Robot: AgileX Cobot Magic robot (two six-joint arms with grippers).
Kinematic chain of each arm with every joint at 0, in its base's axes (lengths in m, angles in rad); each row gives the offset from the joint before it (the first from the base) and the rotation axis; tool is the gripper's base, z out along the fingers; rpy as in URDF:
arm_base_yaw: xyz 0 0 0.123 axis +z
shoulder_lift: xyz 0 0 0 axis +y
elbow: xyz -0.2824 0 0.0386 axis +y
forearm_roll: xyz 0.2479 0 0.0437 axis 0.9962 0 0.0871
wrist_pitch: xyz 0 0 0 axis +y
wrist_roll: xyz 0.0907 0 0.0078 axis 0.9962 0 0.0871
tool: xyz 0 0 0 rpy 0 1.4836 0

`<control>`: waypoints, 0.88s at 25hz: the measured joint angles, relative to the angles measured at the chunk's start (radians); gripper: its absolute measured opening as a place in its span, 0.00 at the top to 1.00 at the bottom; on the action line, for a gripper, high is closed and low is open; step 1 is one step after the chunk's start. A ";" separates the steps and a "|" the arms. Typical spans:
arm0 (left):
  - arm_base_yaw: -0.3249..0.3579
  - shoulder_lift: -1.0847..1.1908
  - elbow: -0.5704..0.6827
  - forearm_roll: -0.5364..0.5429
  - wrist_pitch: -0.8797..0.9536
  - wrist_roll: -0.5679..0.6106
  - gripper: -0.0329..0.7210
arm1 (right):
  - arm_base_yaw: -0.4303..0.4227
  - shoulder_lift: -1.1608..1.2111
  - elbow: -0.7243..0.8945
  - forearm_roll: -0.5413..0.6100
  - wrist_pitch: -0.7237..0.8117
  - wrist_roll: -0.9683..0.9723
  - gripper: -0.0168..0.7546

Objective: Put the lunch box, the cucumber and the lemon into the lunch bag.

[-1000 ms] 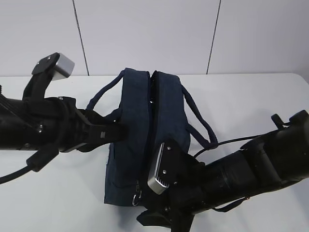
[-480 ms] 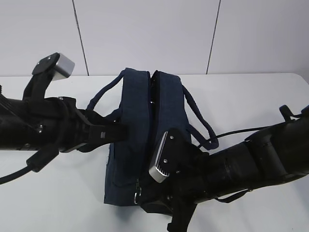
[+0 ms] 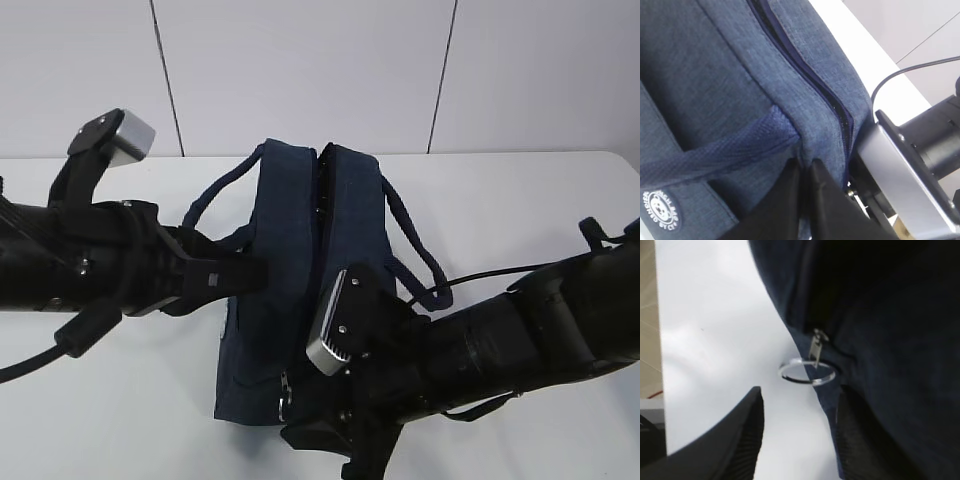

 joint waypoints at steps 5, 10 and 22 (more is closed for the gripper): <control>0.000 0.000 0.000 0.000 0.000 0.000 0.95 | 0.000 0.000 -0.011 0.000 0.041 0.033 0.53; 0.000 0.000 0.000 0.000 0.000 0.000 0.95 | 0.000 0.000 -0.021 0.000 0.095 0.077 0.52; 0.000 0.000 0.000 0.000 0.006 0.000 0.95 | 0.001 0.047 -0.034 0.000 0.119 0.079 0.52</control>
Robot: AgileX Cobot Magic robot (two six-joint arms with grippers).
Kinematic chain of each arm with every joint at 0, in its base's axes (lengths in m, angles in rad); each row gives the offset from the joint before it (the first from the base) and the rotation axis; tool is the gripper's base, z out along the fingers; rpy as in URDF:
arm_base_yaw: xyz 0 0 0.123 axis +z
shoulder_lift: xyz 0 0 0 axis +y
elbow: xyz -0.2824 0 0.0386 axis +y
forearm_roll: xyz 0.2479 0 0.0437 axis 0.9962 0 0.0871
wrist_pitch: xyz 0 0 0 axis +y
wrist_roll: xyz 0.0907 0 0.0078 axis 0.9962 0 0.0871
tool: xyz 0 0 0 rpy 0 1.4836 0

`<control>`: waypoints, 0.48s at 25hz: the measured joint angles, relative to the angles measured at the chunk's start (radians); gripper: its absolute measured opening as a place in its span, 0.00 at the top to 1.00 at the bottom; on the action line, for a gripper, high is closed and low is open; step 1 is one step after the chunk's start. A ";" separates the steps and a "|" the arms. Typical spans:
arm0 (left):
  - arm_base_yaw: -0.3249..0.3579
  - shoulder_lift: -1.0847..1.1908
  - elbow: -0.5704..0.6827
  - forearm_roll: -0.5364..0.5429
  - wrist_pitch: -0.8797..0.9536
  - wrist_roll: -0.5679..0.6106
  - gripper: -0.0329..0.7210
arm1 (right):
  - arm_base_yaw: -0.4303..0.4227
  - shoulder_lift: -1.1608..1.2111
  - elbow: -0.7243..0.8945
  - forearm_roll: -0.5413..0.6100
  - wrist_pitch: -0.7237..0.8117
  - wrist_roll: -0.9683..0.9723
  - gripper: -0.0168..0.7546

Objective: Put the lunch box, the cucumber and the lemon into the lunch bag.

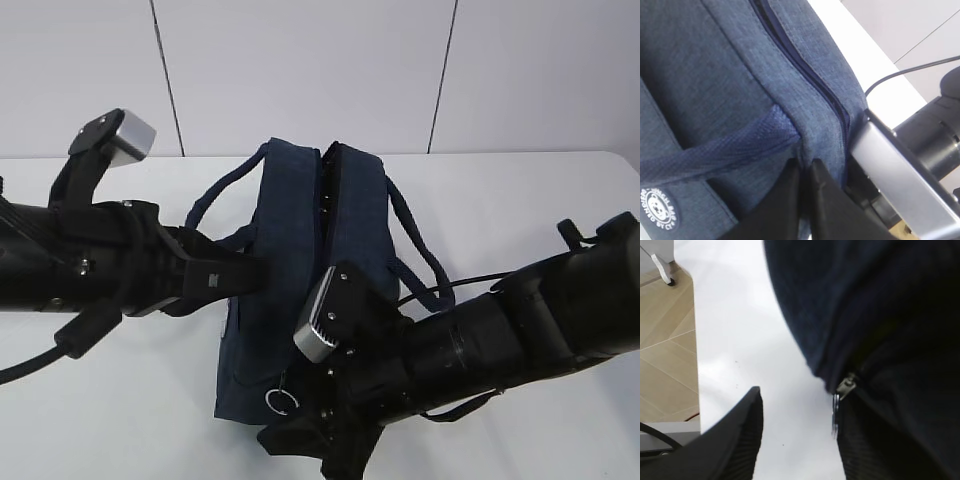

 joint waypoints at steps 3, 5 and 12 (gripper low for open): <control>0.000 0.000 0.000 0.000 0.000 0.000 0.95 | 0.000 0.002 -0.014 0.000 0.002 0.000 0.52; 0.000 0.000 0.000 0.000 0.000 0.000 0.95 | 0.000 0.002 -0.027 -0.002 0.002 0.000 0.52; 0.000 0.000 0.000 0.000 0.000 0.000 0.95 | 0.000 0.008 -0.036 -0.002 0.002 0.000 0.62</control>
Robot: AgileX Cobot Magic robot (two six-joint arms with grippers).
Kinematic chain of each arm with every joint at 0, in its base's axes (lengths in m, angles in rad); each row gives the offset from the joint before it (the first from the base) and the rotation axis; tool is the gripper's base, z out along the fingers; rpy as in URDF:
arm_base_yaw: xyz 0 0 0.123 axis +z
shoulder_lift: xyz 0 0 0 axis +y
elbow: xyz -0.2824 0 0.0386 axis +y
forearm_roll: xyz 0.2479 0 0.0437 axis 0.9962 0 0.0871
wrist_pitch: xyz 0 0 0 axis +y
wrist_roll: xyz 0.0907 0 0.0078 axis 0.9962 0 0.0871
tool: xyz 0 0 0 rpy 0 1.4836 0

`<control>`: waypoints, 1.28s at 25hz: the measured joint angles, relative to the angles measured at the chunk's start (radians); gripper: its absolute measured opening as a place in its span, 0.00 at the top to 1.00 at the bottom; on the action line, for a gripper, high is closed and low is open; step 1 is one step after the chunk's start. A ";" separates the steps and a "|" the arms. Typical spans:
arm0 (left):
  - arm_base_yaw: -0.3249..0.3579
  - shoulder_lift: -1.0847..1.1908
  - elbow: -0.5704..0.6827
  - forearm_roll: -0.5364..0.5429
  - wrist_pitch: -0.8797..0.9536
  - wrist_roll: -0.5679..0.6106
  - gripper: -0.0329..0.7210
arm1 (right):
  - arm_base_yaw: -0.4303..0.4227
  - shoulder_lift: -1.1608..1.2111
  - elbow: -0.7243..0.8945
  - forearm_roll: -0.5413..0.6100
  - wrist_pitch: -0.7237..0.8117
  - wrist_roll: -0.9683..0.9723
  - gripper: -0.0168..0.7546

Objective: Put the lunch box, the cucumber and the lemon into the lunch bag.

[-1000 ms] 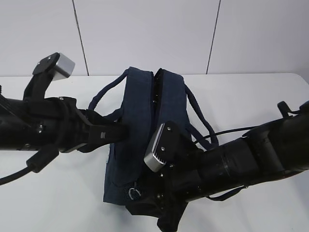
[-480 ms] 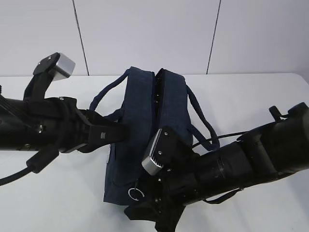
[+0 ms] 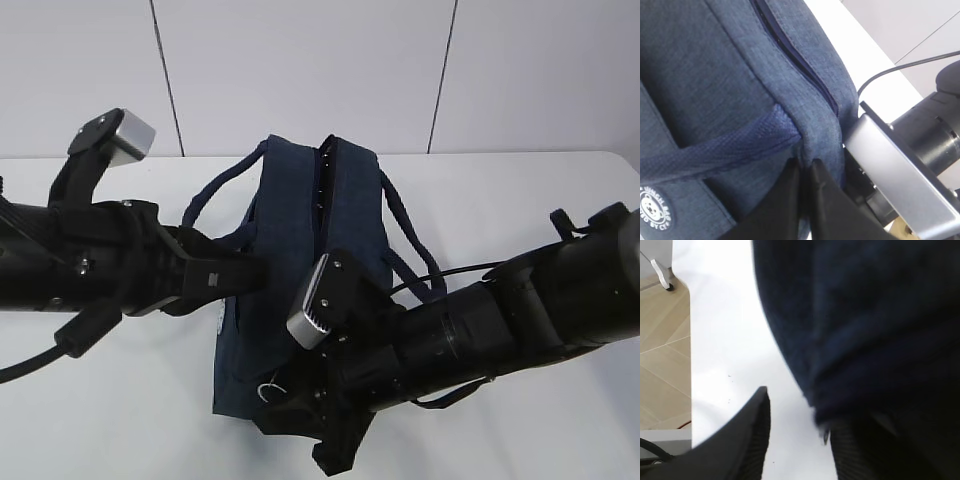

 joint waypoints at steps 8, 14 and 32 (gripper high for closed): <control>0.000 0.000 0.000 0.000 0.000 0.000 0.95 | 0.000 0.000 -0.002 0.000 -0.006 0.000 0.68; 0.000 0.000 0.000 0.000 0.000 0.000 0.95 | 0.000 0.000 -0.006 0.000 -0.010 0.064 0.68; 0.000 0.000 0.000 0.000 0.000 0.000 0.95 | 0.000 0.006 -0.008 0.000 -0.011 0.119 0.83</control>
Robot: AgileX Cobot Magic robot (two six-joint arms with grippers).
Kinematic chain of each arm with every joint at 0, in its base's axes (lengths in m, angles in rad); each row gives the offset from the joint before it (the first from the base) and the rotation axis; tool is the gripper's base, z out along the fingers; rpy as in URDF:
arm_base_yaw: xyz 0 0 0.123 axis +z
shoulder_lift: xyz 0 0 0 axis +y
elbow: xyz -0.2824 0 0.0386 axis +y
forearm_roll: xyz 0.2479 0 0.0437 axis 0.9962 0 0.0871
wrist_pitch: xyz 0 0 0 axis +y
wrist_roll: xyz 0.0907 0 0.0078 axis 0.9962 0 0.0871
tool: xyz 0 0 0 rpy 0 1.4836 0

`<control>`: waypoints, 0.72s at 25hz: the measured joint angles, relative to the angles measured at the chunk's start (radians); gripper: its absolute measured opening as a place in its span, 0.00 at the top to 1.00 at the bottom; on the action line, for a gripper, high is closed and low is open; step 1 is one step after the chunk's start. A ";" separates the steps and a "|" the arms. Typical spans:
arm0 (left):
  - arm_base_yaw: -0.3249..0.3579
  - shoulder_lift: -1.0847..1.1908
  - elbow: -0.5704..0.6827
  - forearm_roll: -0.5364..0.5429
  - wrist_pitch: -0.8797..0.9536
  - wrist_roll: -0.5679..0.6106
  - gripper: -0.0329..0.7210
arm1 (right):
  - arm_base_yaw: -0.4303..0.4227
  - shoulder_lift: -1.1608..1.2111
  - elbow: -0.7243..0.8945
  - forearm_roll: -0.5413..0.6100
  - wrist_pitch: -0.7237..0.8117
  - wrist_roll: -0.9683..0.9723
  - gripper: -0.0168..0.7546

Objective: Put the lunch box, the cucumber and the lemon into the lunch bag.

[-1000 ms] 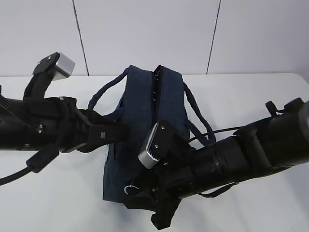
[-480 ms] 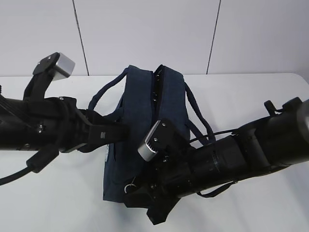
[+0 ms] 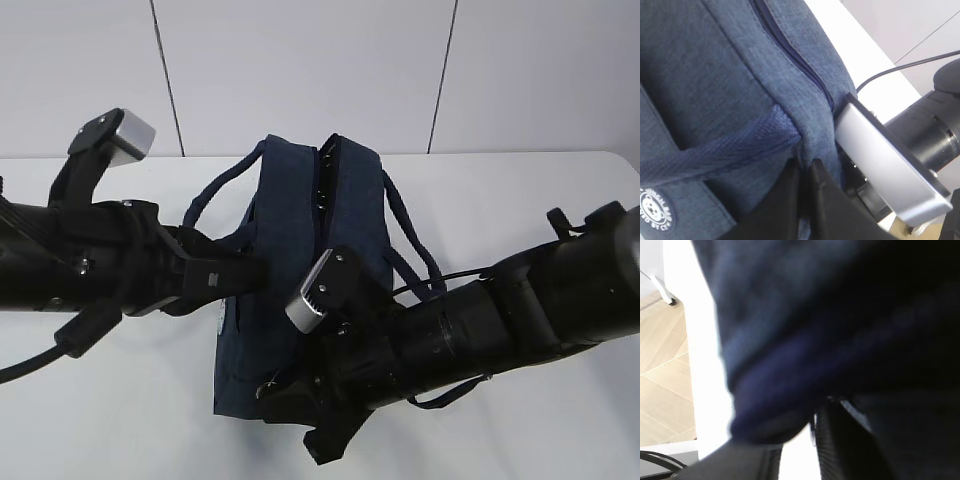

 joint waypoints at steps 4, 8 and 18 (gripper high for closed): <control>0.000 0.000 0.000 0.000 0.000 0.000 0.95 | 0.000 0.000 -0.002 0.000 -0.002 0.002 0.93; 0.000 0.000 0.000 0.000 0.000 0.000 0.95 | 0.000 0.000 -0.002 0.000 -0.012 0.002 1.00; 0.000 0.000 0.000 0.000 0.000 0.000 0.95 | 0.000 0.000 -0.002 -0.015 -0.015 0.034 1.00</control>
